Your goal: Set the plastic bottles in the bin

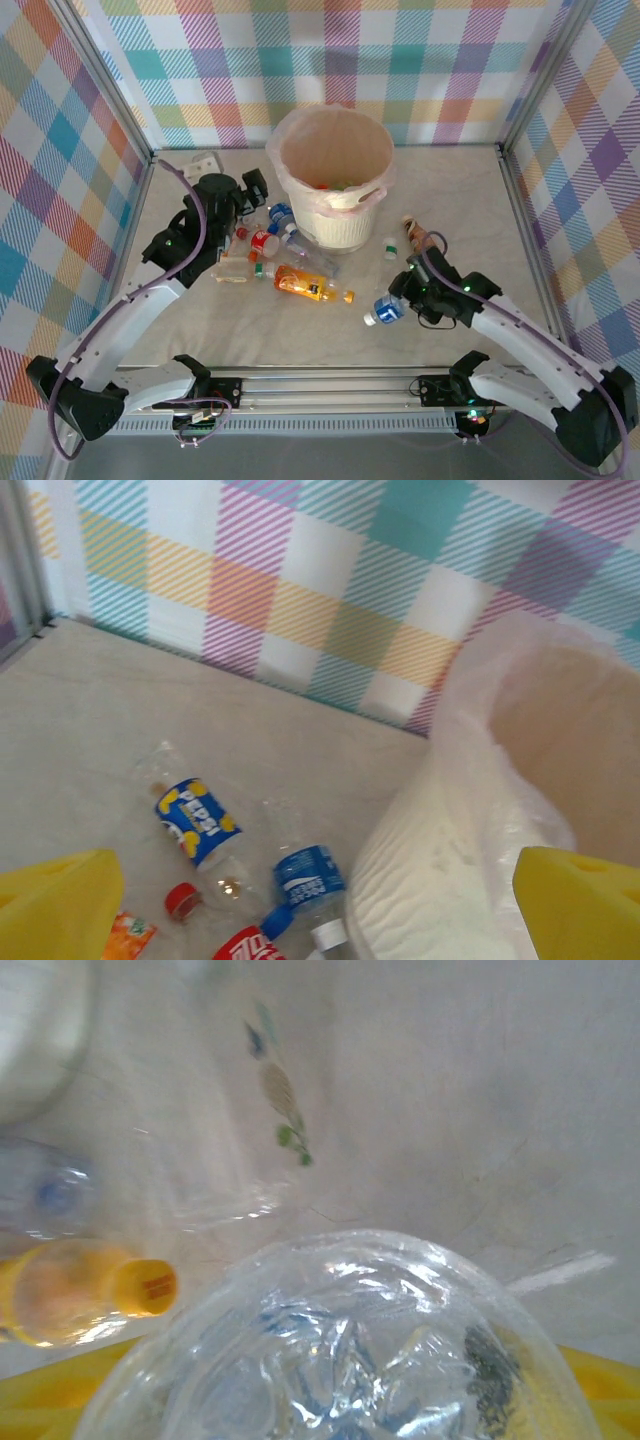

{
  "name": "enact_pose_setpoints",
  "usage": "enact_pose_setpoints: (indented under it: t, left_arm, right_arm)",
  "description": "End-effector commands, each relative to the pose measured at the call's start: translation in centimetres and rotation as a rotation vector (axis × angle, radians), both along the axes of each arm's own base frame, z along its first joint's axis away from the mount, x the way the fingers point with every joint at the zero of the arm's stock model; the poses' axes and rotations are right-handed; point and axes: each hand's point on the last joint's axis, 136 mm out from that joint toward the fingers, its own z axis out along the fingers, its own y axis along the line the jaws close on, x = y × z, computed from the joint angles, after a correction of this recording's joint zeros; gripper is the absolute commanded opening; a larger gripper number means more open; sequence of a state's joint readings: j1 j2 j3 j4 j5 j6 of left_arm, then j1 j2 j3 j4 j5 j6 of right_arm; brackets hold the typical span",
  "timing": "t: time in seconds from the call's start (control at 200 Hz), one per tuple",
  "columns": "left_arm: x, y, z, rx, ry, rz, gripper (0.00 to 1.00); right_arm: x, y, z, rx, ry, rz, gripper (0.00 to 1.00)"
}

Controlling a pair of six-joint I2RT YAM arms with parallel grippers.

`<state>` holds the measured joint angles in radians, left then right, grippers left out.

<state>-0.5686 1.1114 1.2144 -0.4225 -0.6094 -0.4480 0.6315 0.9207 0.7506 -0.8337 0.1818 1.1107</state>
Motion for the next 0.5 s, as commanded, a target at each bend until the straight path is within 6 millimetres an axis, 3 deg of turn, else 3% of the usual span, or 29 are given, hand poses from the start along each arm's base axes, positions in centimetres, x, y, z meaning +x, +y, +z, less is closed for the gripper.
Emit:
enact_pose_setpoints:
  t: [0.0,0.185,0.495]
  left_arm:
    - [-1.5,2.6,0.0,-0.009,-0.024,0.116,1.00]
    - [-3.0,4.8,-1.5,-0.014,-0.010,0.206,1.00]
    - [-4.6,6.8,-5.6,0.034,0.107,0.277,1.00]
  right_arm:
    - [0.0,-3.2,3.5,-0.189,-0.059,0.056,0.38]
    - [2.7,-3.9,11.7,-0.339,-0.202,0.157,0.36]
    - [8.2,-1.5,23.7,-0.438,-0.482,0.294,0.34]
